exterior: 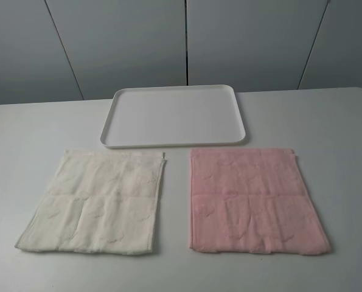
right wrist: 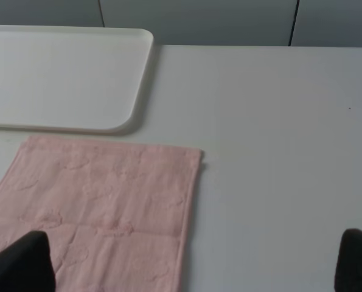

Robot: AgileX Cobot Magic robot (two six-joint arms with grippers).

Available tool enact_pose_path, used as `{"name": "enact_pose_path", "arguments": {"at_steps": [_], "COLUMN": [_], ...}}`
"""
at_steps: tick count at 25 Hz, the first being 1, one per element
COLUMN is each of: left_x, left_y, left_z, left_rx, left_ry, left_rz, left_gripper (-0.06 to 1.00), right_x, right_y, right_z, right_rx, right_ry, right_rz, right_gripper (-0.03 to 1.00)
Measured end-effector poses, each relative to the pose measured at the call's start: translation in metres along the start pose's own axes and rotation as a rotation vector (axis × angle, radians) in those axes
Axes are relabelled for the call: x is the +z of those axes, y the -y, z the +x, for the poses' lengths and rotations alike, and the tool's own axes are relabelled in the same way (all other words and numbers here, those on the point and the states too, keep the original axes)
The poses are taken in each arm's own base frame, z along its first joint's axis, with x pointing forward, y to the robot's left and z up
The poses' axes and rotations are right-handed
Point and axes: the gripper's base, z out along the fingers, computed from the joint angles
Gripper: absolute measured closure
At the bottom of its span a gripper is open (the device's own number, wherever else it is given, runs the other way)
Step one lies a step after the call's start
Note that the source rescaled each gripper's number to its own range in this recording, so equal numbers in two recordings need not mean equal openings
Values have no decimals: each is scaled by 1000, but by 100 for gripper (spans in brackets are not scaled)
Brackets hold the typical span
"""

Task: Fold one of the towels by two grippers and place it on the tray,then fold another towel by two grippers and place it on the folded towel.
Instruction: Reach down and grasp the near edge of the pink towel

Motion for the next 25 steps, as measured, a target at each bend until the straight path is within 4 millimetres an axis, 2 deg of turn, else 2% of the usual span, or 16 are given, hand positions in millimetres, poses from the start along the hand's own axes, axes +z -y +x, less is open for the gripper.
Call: {"name": "enact_pose_path", "arguments": {"at_steps": [7, 10, 16, 19, 25], "left_x": [0, 0, -7, 8, 60], "left_y": [0, -1, -2, -2, 7], "left_z": [0, -1, -25, -43, -89], "left_rx": [0, -15, 21, 81, 140], "left_ry": [0, 9, 89, 10, -26], "left_rz": [0, -11, -16, -11, 111], "left_gripper": [-6, -6, -6, -6, -6], "right_x": [0, 0, -6, 4, 39], "right_y": [0, 1, 3, 5, 9], "right_z": [0, -1, -14, -27, -60], "right_rx": [2, 65, 124, 103, 58], "right_ry": [0, 8, 66, -4, -60], "right_rz": [0, 12, 32, 40, 45], "right_gripper": [-3, -3, -3, -3, -3]}}
